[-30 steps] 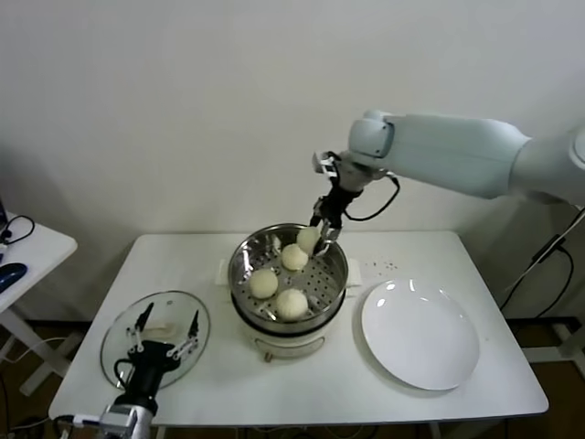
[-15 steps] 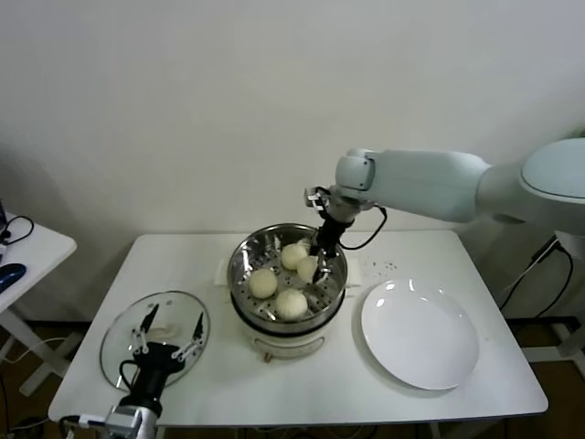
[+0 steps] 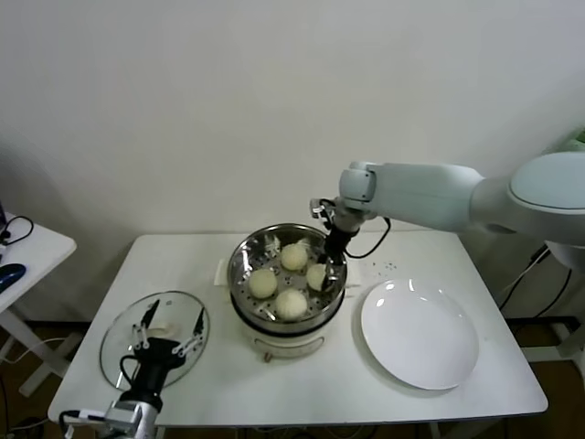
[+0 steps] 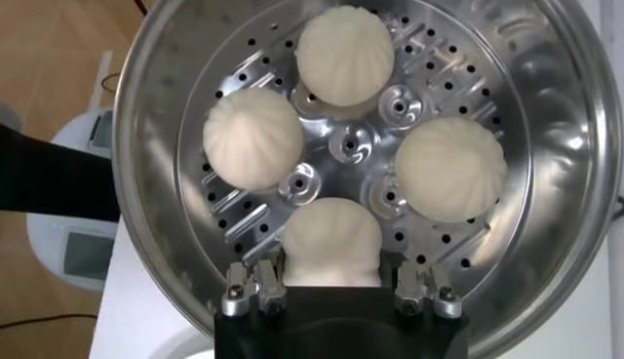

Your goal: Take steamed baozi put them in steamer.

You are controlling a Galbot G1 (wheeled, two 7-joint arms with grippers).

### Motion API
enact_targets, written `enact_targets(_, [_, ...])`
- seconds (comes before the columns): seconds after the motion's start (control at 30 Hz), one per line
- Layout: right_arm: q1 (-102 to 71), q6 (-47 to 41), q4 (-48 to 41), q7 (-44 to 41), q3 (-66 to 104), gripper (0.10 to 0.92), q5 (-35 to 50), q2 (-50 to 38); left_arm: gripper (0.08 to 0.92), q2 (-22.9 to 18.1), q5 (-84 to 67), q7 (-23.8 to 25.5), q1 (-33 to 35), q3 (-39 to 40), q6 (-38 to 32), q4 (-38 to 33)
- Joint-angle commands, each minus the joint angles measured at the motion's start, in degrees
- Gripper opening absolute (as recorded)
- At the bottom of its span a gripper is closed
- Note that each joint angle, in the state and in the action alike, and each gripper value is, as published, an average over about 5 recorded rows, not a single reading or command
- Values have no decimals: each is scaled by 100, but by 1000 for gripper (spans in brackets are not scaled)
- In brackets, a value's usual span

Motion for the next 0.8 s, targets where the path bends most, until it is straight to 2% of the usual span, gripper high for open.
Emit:
enact_targets(0.03, [-102,6,-102,8,2,628,-143,6,823,-4,8,-1,-24,17,14,-9])
enact_targets(0.23, [-97,18,-105,-11,93,645,-177,-2,823,4,25,-13,-86,59,71,-71])
enact_targets(0.5, [-16,71,-117,-125,279,812,-133,29,823,-9,65,-21,-94,97,85,-70])
enact_targets(0.8, [242,325,-174,-282,815,823,-229,-163,823,-16,126,-48,-198,176,154,-97])
